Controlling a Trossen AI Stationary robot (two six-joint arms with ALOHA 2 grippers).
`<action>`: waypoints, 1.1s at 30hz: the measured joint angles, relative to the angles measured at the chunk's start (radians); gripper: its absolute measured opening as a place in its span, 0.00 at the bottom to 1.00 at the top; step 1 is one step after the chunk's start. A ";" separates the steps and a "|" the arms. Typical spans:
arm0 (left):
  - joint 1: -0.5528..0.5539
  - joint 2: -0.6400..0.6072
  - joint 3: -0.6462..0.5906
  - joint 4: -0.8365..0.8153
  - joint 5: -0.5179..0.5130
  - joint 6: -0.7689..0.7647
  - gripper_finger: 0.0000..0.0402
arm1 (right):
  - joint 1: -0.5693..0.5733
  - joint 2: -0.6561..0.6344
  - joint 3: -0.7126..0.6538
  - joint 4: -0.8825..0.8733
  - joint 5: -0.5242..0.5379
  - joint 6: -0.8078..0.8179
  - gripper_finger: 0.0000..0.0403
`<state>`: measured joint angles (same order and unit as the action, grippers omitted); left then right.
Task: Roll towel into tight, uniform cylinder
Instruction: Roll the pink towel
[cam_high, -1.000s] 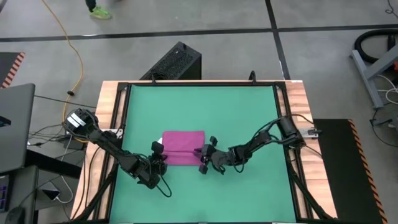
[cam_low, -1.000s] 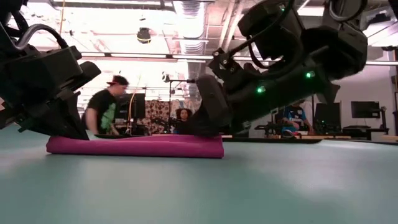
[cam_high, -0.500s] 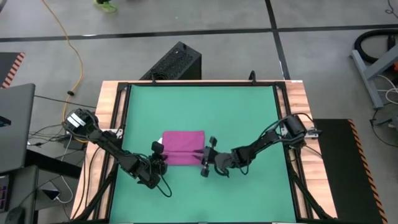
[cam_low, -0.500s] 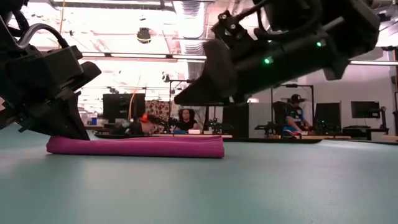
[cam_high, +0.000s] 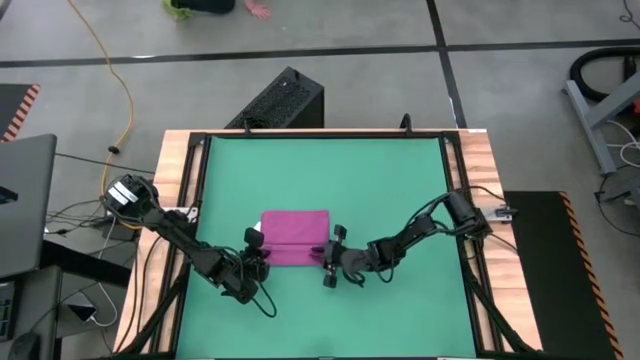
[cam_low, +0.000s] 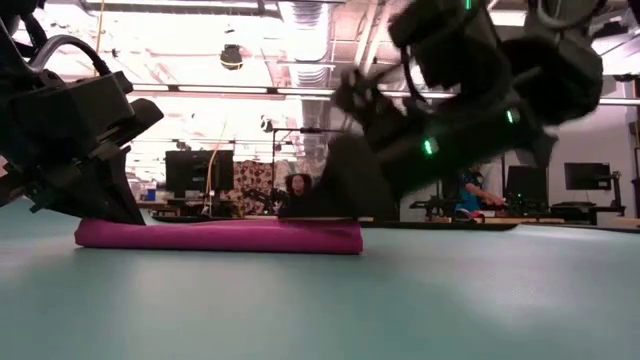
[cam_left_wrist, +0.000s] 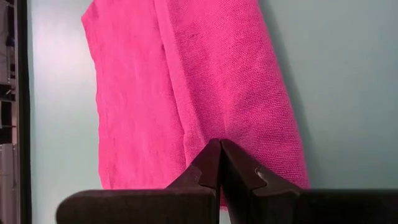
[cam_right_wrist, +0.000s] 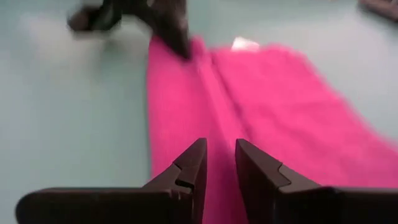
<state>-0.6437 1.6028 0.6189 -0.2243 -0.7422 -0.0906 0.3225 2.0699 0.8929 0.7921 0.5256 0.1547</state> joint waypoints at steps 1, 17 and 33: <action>0.000 0.000 0.000 0.003 0.000 0.000 0.00 | -0.003 0.015 -0.002 -0.004 -0.001 0.010 0.26; -0.168 -0.265 -0.016 -0.018 -0.367 -0.318 0.00 | -0.015 0.075 0.006 0.001 -0.001 0.143 0.26; -0.103 -0.198 -0.423 0.715 -0.105 -0.396 0.00 | -0.017 0.076 0.005 0.005 -0.004 0.128 0.26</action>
<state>-0.7471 1.4043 0.1957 0.4904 -0.8473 -0.4870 0.3054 2.1460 0.8978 0.7971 0.5220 0.2829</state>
